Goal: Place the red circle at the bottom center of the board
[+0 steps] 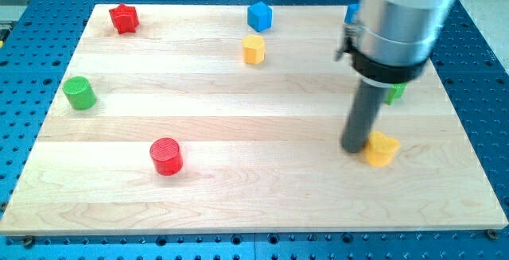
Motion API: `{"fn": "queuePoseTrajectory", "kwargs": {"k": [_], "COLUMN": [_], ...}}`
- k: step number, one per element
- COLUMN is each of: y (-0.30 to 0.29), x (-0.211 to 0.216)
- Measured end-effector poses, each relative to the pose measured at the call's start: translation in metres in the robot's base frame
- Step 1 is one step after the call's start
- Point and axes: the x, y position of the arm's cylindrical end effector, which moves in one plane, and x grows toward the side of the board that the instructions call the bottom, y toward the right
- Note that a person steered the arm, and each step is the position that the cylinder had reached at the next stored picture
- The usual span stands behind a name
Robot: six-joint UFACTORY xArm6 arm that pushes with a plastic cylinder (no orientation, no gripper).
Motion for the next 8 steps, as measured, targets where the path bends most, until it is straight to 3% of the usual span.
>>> {"fn": "queuePoseTrajectory", "kwargs": {"k": [2, 3, 4, 5, 7, 8], "y": [0.039, 0.044, 0.01, -0.099, -0.352, -0.349], "x": [0.003, 0.024, 0.03, 0.071, 0.07, 0.025]}}
